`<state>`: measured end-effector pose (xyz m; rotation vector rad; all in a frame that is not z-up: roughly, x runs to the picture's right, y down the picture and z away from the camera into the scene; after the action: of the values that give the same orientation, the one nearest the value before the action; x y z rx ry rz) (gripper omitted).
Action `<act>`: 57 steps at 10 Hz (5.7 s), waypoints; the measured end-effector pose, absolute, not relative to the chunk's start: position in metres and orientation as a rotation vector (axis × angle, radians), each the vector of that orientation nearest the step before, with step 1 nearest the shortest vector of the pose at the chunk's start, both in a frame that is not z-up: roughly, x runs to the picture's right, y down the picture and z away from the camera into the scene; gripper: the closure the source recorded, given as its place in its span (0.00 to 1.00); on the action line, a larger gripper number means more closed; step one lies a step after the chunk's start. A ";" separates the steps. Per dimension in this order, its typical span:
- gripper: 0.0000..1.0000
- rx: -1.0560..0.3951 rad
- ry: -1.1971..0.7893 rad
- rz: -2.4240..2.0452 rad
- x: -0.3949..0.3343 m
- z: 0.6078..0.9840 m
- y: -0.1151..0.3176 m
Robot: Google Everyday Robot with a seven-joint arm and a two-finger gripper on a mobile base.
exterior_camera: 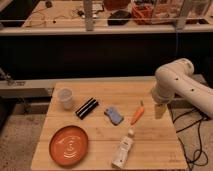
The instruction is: Place the pepper on the white sponge
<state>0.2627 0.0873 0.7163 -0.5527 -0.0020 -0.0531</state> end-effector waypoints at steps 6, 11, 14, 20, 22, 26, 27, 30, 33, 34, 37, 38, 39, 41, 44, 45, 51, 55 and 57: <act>0.20 -0.544 -0.043 -0.113 0.248 0.735 0.076; 0.20 -0.530 -0.074 -0.155 0.238 0.744 0.070; 0.20 -0.526 -0.088 -0.182 0.238 0.749 0.070; 0.20 -0.515 -0.122 -0.243 0.230 0.758 0.067; 0.20 -0.514 -0.129 -0.256 0.228 0.759 0.067; 0.20 -0.511 -0.146 -0.289 0.227 0.763 0.068; 0.20 -0.512 -0.149 -0.298 0.226 0.763 0.068; 0.20 -0.510 -0.162 -0.328 0.225 0.766 0.069; 0.20 -0.511 -0.173 -0.350 0.224 0.769 0.070; 0.20 -0.511 -0.175 -0.356 0.224 0.770 0.071; 0.20 -0.516 -0.183 -0.382 0.224 0.774 0.075; 0.20 -0.516 -0.185 -0.387 0.224 0.774 0.075; 0.20 -0.518 -0.188 -0.391 0.224 0.775 0.075; 0.20 -0.520 -0.195 -0.404 0.224 0.776 0.077; 0.20 -0.526 -0.200 -0.419 0.226 0.781 0.082; 0.20 -0.528 -0.202 -0.426 0.226 0.782 0.084; 0.20 -0.542 -0.208 -0.443 0.230 0.789 0.094; 0.20 -0.555 -0.205 -0.440 0.232 0.797 0.101; 0.20 -0.561 -0.206 -0.433 0.232 0.800 0.103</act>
<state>0.2323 0.1033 0.8004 -0.5609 -0.2057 -0.4330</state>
